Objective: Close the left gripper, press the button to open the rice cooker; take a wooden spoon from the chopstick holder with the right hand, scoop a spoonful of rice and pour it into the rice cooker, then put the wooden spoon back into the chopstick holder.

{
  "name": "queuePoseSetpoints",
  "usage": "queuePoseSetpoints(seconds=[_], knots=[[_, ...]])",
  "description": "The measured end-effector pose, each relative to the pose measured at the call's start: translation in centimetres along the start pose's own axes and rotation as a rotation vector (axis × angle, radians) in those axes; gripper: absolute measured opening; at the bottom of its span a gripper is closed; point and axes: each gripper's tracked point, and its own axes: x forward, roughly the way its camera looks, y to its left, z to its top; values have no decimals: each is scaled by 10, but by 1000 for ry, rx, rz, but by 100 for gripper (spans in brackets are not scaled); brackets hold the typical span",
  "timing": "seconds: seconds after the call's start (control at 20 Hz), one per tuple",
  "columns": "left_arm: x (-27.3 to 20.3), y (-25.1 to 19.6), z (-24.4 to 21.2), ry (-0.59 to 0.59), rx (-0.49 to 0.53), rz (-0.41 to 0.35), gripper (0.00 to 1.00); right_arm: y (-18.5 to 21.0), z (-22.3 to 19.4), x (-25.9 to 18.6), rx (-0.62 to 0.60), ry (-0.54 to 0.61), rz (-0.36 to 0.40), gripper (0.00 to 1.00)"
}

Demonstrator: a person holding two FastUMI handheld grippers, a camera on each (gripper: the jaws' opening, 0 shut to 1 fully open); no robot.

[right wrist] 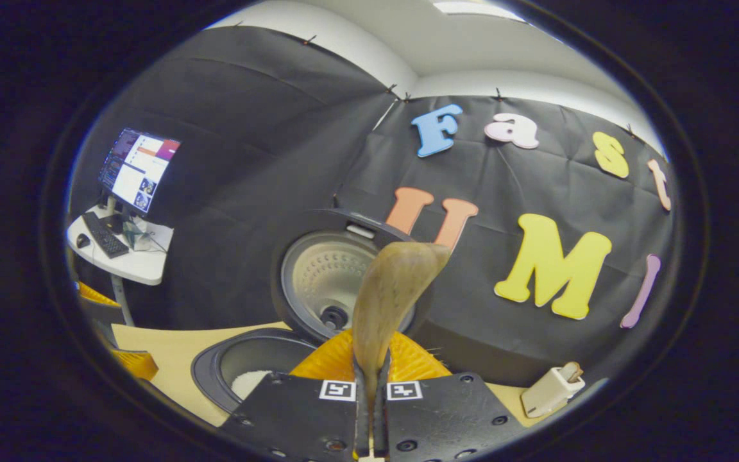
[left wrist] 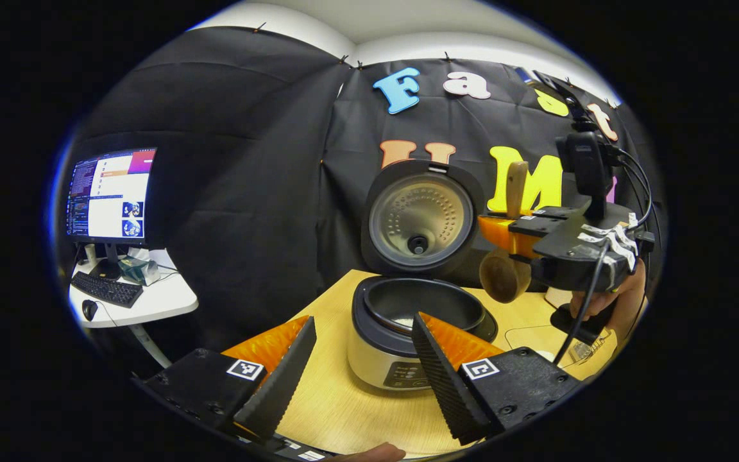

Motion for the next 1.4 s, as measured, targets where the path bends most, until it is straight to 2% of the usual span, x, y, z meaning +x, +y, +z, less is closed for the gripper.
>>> queuePoseSetpoints(seconds=[0.5,0.55,0.6,0.7,0.9,1.1,1.25,1.4], knots=[[-5,-56,12,-33,15,-75,96,-160,-32,-76,107,-20,-212,3],[-6,-62,13,-37,13,-85,100,-175,-38,-84,116,-15,-229,3],[-7,-67,14,-42,15,-92,96,-189,-43,-93,126,-13,-250,4],[-9,-76,16,-51,24,-100,96,-216,-55,-110,145,0,-289,4],[-12,-98,17,-58,44,-121,96,-263,-76,-144,165,11,-355,4],[-20,-120,15,-63,86,-141,96,-302,-98,-170,246,7,-416,4],[-26,-146,22,-96,128,-179,96,-319,-124,-186,306,21,-424,3],[-29,-158,18,-106,145,-180,96,-339,-151,-198,341,41,-454,4]])
